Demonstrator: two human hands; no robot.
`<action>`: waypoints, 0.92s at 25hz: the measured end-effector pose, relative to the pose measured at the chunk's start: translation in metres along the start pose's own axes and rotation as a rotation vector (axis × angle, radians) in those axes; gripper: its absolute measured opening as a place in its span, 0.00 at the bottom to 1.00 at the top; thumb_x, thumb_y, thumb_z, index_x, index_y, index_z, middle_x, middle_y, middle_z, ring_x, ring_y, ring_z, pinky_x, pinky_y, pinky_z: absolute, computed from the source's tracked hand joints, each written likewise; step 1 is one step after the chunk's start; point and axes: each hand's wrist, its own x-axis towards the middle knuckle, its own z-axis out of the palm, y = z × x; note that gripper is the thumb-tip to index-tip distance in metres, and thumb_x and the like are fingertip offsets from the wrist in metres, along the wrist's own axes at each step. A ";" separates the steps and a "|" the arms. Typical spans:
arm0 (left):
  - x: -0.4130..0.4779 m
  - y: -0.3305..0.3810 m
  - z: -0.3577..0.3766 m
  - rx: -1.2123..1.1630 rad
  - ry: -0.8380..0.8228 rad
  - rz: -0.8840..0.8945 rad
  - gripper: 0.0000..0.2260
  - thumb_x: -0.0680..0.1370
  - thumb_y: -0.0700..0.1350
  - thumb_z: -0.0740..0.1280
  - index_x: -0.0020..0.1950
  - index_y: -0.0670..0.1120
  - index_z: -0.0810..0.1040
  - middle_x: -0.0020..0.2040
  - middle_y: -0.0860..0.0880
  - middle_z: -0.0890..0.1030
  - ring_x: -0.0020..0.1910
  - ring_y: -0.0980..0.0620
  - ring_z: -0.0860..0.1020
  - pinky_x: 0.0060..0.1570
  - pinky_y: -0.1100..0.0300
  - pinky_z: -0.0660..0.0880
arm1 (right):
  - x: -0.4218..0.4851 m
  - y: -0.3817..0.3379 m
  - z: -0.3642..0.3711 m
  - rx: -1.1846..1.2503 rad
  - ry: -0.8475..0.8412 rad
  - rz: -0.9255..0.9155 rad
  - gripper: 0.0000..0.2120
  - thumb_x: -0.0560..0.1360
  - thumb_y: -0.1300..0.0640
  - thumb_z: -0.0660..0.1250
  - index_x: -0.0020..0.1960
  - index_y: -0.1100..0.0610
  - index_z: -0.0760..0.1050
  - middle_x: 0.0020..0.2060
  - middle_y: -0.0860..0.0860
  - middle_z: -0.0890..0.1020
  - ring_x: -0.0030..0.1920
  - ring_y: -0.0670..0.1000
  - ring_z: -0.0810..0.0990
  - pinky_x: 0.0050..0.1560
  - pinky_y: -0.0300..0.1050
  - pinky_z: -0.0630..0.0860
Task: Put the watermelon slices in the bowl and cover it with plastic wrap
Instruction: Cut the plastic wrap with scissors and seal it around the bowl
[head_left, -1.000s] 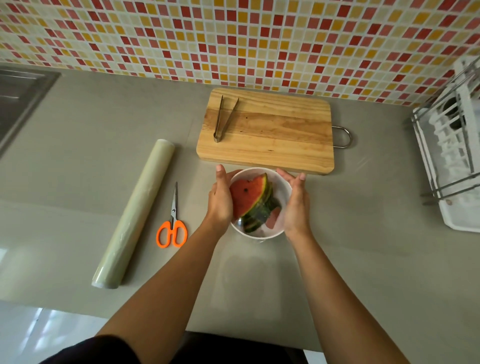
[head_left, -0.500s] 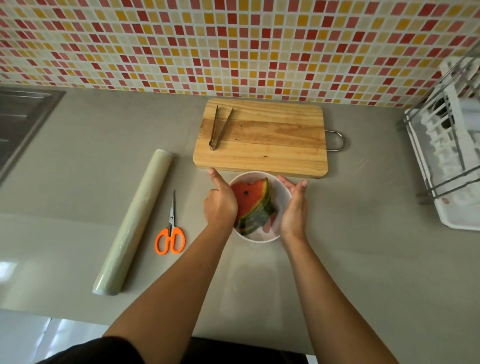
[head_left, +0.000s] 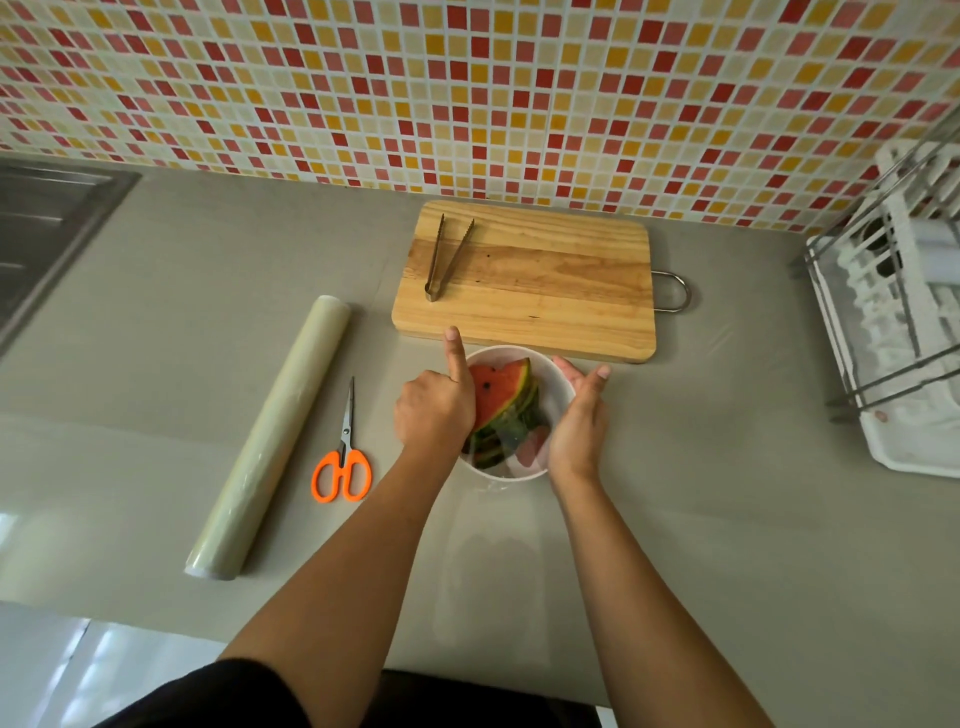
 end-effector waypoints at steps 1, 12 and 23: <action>0.000 -0.001 -0.002 0.009 0.002 0.005 0.43 0.73 0.70 0.34 0.37 0.40 0.77 0.32 0.43 0.74 0.40 0.42 0.76 0.42 0.52 0.70 | -0.001 -0.001 0.001 -0.002 0.004 -0.013 0.28 0.76 0.34 0.43 0.47 0.43 0.79 0.49 0.46 0.83 0.52 0.43 0.79 0.46 0.30 0.73; 0.010 -0.031 -0.019 -0.868 -0.403 -0.143 0.44 0.72 0.73 0.37 0.44 0.47 0.85 0.48 0.40 0.84 0.53 0.41 0.80 0.60 0.46 0.73 | -0.044 0.001 0.016 0.104 0.177 0.015 0.22 0.81 0.46 0.46 0.61 0.56 0.73 0.54 0.48 0.76 0.49 0.38 0.75 0.45 0.28 0.71; -0.057 -0.066 0.010 -1.089 -0.066 0.050 0.23 0.82 0.57 0.49 0.75 0.50 0.62 0.72 0.55 0.66 0.71 0.59 0.65 0.63 0.73 0.64 | 0.007 -0.001 -0.006 -0.227 -0.198 -0.228 0.22 0.80 0.45 0.49 0.69 0.53 0.65 0.66 0.48 0.70 0.66 0.45 0.68 0.62 0.28 0.64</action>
